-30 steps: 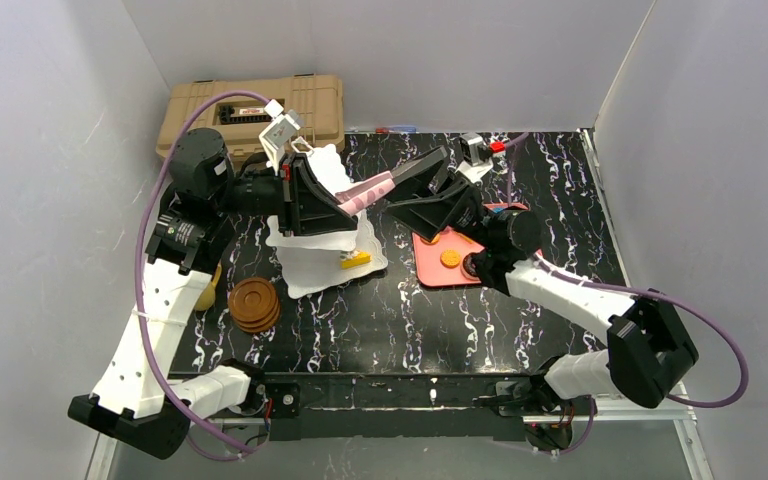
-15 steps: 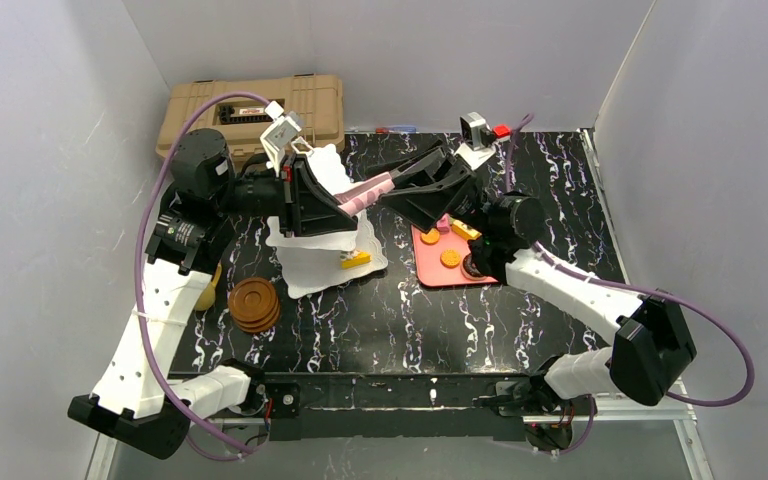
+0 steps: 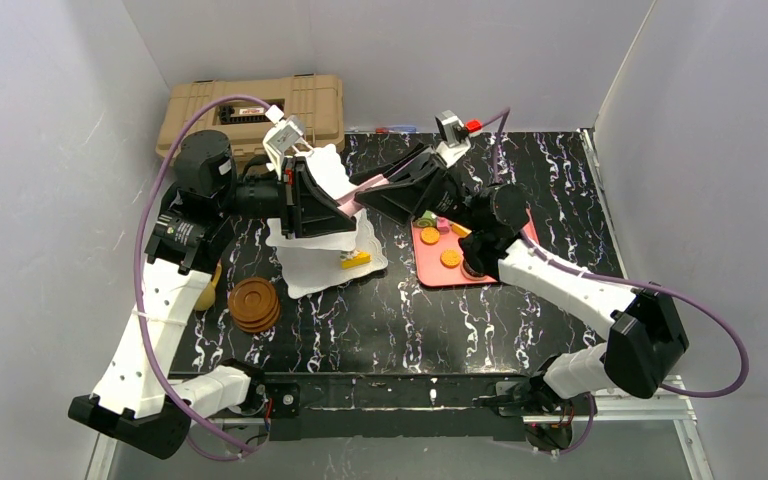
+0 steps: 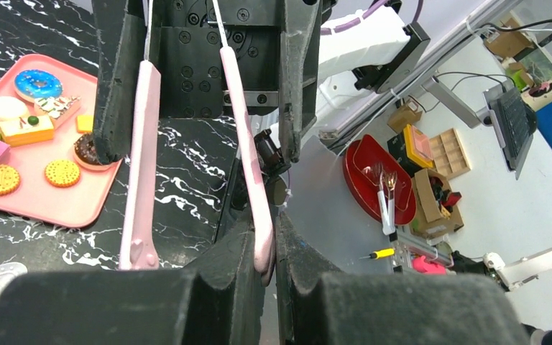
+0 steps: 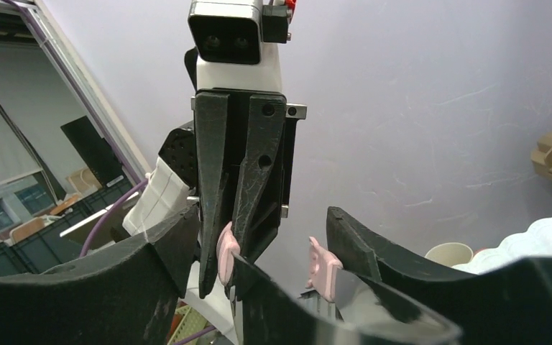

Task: Serve the afternoon tea
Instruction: Adjust the clamp.

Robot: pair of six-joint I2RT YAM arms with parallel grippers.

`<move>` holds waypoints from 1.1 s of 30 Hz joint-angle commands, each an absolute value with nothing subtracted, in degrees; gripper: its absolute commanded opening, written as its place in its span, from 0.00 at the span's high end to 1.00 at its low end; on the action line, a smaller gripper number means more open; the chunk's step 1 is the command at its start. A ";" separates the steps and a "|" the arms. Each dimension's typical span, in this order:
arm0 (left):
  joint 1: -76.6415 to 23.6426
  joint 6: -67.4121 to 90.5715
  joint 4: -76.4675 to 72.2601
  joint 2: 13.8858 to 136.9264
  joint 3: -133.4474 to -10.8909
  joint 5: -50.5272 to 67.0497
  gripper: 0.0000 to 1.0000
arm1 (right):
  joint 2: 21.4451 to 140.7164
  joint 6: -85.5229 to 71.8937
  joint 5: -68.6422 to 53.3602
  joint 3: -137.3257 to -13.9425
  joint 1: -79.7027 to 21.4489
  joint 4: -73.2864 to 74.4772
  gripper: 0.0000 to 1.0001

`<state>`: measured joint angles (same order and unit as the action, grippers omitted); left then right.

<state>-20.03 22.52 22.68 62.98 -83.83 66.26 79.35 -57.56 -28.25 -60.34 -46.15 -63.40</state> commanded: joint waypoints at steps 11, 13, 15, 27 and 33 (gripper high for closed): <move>-19.88 18.12 25.80 61.79 -85.55 66.66 1.00 | 75.60 -50.99 -29.75 -62.81 -46.04 -52.73 0.47; -19.87 17.30 26.71 61.70 -85.96 66.20 0.88 | 75.01 -49.46 -29.33 -62.56 -45.77 -50.77 0.51; -19.92 15.94 28.30 61.75 -86.49 65.55 0.65 | 74.32 -47.42 -28.83 -62.36 -45.34 -47.80 0.53; -19.87 12.14 32.87 60.93 -89.01 58.49 0.10 | 68.52 -28.28 -20.77 -60.35 -40.48 -21.49 0.56; -19.69 8.26 38.81 62.25 -92.41 51.12 0.05 | 66.36 -15.93 -9.26 -57.49 -37.86 -7.32 0.58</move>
<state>-19.84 11.57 34.17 62.06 -89.21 56.23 68.51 -27.03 -18.90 -59.09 -39.27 -18.24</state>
